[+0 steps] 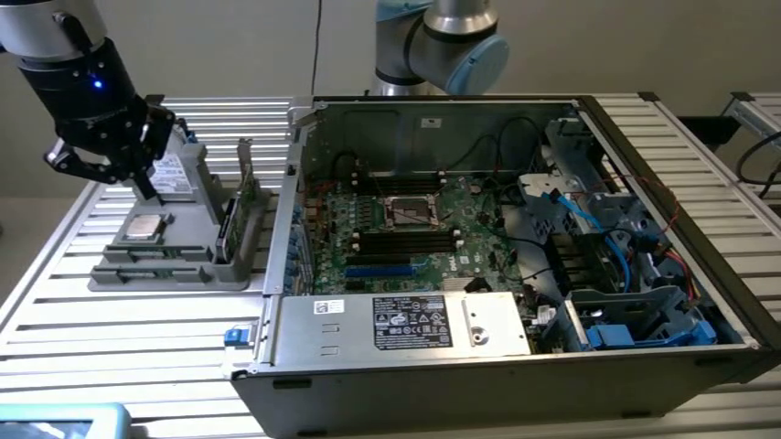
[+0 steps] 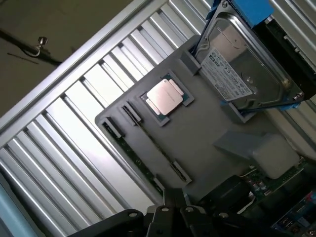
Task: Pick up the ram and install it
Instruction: 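Pick up the ram and move it above insertion slot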
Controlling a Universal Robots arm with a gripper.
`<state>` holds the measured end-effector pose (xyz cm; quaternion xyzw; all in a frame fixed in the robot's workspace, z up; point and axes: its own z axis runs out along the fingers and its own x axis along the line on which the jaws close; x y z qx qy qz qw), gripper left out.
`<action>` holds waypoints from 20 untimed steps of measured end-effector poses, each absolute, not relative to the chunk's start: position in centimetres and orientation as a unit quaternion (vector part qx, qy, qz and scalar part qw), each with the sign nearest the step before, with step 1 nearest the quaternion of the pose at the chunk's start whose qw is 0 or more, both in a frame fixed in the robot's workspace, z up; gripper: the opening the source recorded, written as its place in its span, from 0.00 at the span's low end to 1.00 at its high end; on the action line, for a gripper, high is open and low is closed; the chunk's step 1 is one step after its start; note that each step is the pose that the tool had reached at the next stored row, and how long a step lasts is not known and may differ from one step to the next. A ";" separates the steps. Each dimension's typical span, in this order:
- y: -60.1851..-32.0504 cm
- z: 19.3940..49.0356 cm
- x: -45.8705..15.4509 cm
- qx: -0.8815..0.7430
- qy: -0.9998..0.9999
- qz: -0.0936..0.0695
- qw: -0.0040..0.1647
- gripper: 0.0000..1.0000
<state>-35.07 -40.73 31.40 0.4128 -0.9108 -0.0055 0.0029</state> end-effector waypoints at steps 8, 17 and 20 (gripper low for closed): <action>-40.7 31.4 -35.1 0.478 -0.878 -0.007 0.002 0.11; -40.7 31.4 -35.1 0.548 -0.836 -0.007 0.003 0.11; -40.7 31.4 -35.1 0.571 -0.821 -0.007 0.003 0.11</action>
